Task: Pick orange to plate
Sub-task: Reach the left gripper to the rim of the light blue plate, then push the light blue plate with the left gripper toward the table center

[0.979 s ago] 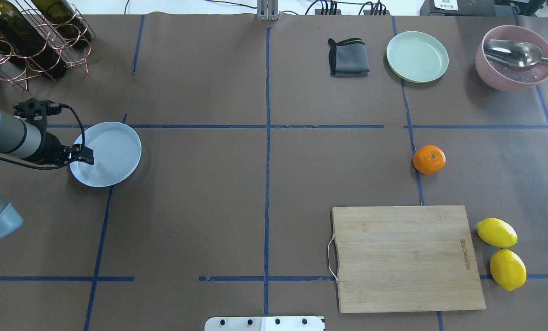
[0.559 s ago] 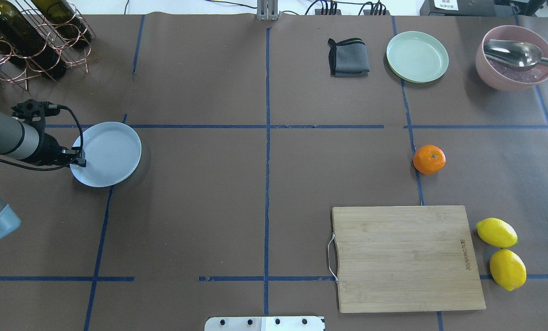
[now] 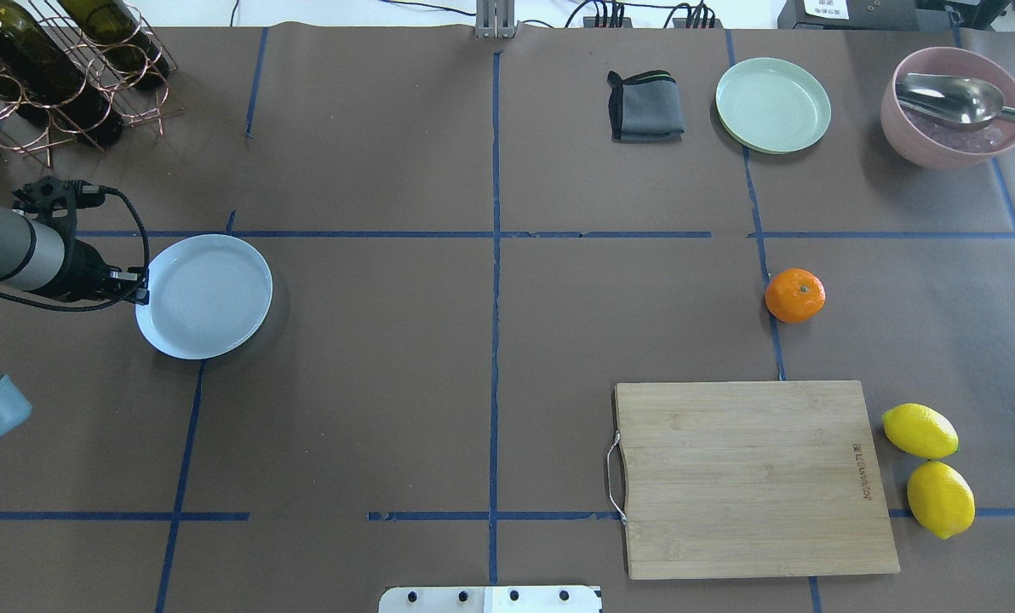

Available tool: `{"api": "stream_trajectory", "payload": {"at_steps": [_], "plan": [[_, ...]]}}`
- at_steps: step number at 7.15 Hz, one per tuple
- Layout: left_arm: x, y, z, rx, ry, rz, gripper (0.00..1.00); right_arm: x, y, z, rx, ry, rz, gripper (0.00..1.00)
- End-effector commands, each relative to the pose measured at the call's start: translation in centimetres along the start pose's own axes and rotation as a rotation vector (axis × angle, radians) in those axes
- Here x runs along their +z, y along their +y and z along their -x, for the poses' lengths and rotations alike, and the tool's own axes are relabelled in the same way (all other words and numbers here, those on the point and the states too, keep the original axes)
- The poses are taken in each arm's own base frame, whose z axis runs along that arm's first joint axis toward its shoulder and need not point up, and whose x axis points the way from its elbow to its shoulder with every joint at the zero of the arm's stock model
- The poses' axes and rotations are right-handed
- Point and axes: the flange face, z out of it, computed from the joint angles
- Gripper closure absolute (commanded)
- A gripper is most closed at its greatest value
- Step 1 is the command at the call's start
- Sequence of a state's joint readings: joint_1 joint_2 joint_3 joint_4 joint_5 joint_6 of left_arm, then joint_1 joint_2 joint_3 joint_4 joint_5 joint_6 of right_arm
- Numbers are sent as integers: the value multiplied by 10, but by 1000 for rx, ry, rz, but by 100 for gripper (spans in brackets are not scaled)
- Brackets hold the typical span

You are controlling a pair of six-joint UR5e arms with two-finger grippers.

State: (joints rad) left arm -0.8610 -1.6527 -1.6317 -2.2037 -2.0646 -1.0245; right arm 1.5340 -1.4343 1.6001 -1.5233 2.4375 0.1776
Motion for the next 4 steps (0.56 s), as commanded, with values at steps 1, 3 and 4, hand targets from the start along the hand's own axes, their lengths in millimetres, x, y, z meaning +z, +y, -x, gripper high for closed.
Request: {"api": "stream_trajectory", "payload": {"at_steps": [1,3,4], "plan": [[-40,-20,7,-44,84,35,100,0,0,0,0,0,0,0],[-83,-49,-23,-89,128,71,100,-2,-6,9,-8,-5,-2,0],[-98,-77,-69,-106,114,73,100,-3,-10,14,-6,-6,-6,0]]}}
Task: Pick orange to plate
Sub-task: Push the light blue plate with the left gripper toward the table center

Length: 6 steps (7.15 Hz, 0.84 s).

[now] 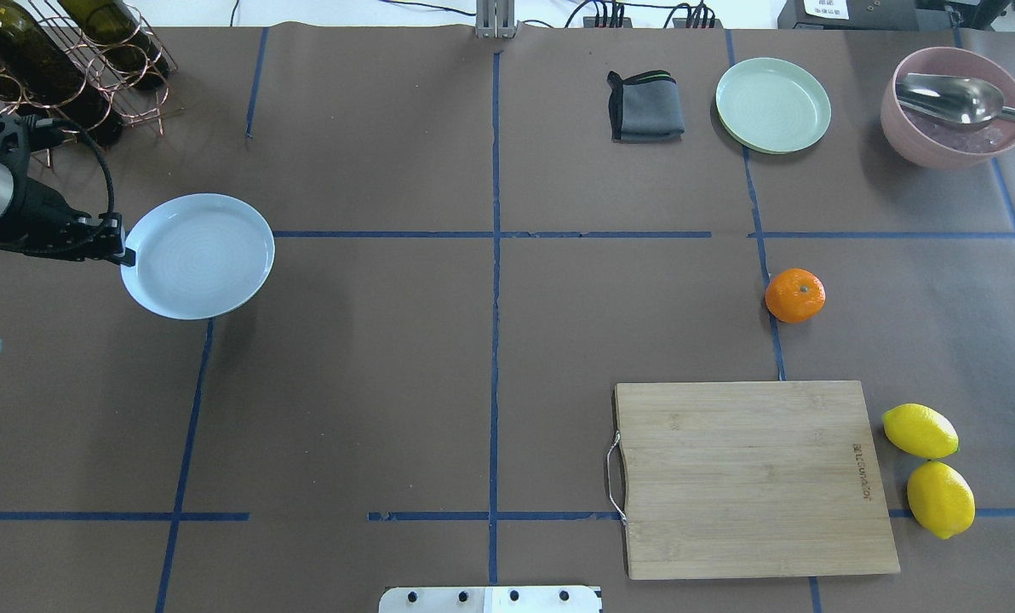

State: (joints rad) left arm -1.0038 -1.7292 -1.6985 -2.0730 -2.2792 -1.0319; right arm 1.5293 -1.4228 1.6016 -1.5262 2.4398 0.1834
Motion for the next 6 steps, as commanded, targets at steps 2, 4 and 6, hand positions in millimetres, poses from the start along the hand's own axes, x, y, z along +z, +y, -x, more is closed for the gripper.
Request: {"api": "stream_trajectory", "payload": {"at_steps": [2,4,6], "plan": [[-13,-25,-141,-145,55,25,100,7,-5,14,-15,-5,10,0],[72,62,-254,-191,38,39,100,15,-4,19,-24,-1,23,0],[101,86,-296,-241,97,58,100,19,0,16,-10,-2,31,0]]}}
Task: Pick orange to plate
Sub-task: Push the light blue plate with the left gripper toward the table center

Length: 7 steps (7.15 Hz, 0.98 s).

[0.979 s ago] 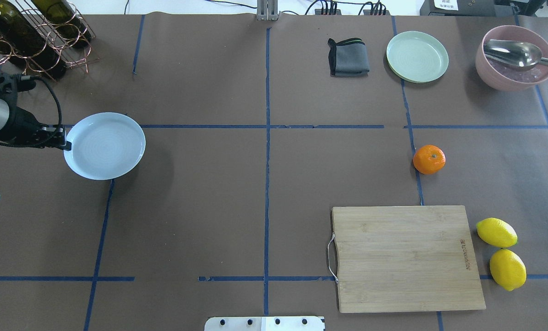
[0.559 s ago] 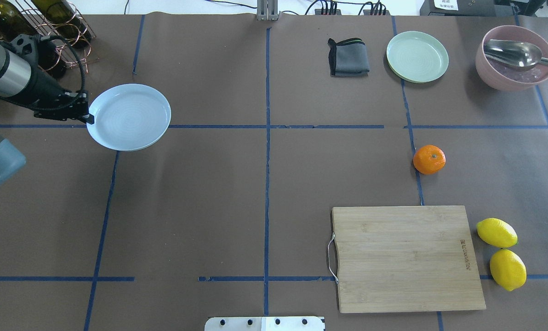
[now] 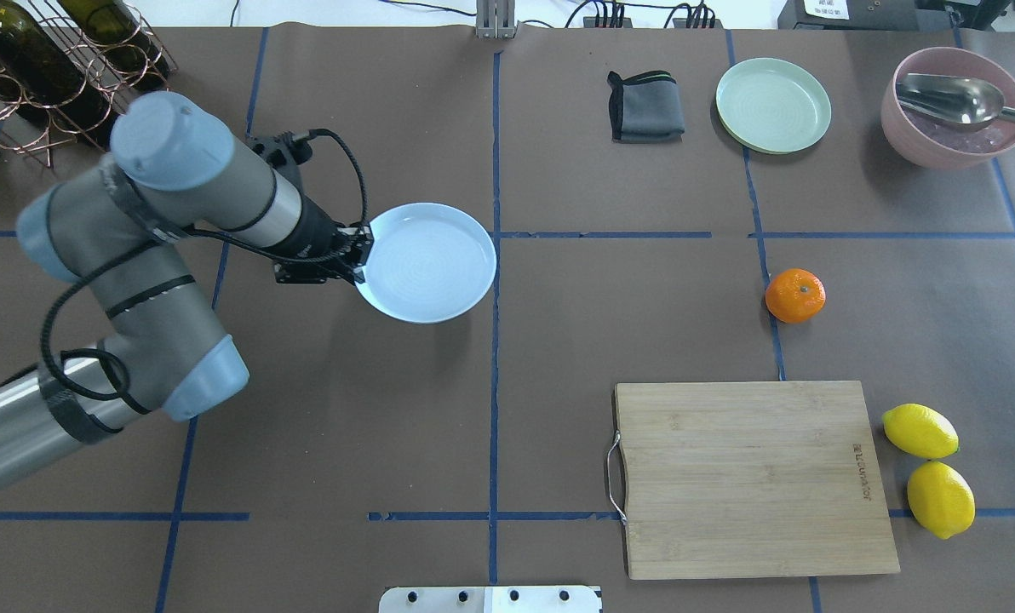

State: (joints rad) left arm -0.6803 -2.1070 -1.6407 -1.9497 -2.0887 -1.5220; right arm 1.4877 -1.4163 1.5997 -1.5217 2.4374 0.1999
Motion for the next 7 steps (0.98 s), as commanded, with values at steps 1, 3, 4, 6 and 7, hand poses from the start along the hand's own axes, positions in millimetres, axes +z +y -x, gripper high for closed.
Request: {"api": "stream_trajectory", "payload": {"at_steps": [1,3,4,6,7], "plan": [[41,32,-20,-16,62,15,100,2,2,-1,8,-1,5,0],[59,42,-21,-1,69,-9,100,1,-1,8,4,-4,1,0],[64,53,-24,9,73,4,100,3,-1,26,14,-9,3,0],[65,53,-24,12,74,6,100,8,4,75,41,-26,9,0],[65,53,-22,14,71,6,100,11,8,107,52,-38,15,0]]}}
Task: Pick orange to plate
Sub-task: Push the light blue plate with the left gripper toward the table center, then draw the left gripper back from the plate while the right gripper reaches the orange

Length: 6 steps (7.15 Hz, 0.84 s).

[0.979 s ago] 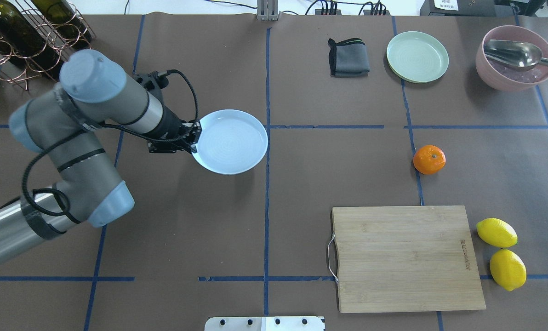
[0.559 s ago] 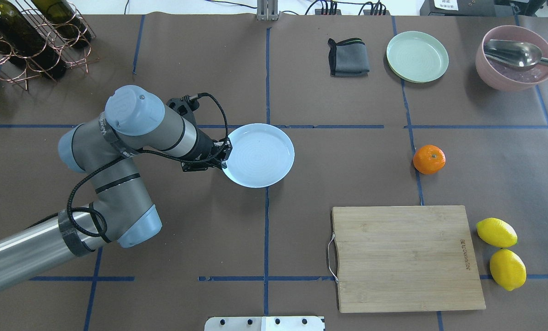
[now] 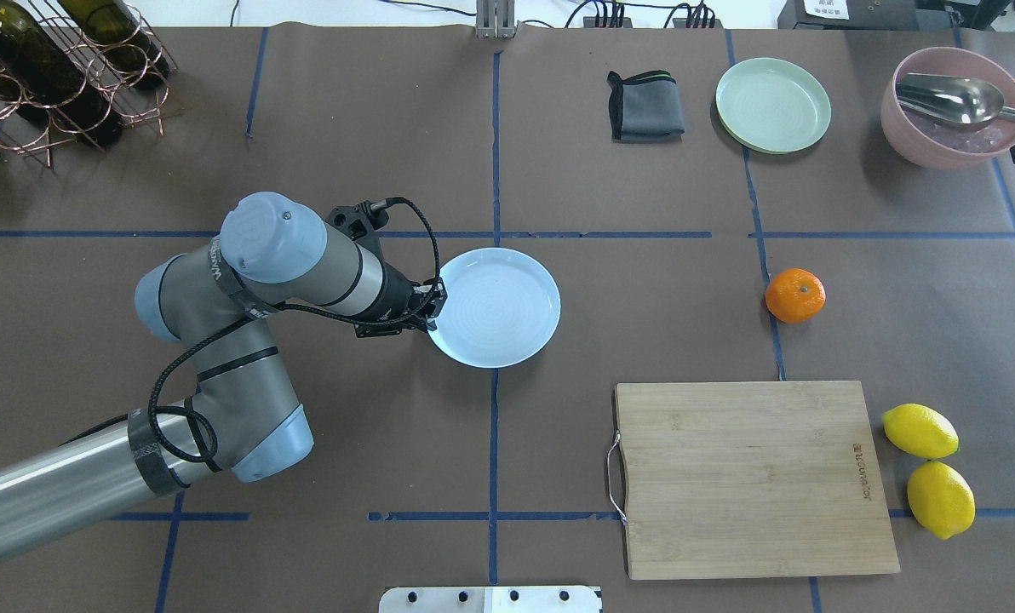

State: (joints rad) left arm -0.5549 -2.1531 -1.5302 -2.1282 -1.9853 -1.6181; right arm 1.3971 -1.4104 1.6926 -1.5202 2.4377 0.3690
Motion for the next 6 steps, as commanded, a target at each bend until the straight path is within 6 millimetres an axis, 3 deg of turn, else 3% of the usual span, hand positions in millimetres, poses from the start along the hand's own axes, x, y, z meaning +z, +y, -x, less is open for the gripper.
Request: {"api": "stream_trajectory", "payload": {"at_steps": [1,2,4,6], "plan": [[2,-1,3,4,-6,-3,44,12,13,61,27,-24,20,0],[1,-3,0,8,1,-36,0,18,13,87,32,-34,30,0],[-2,-7,2,10,-2,-48,0,34,15,114,6,-36,57,0],[-20,-35,6,41,-26,-80,0,60,19,160,0,12,53,0]]}}
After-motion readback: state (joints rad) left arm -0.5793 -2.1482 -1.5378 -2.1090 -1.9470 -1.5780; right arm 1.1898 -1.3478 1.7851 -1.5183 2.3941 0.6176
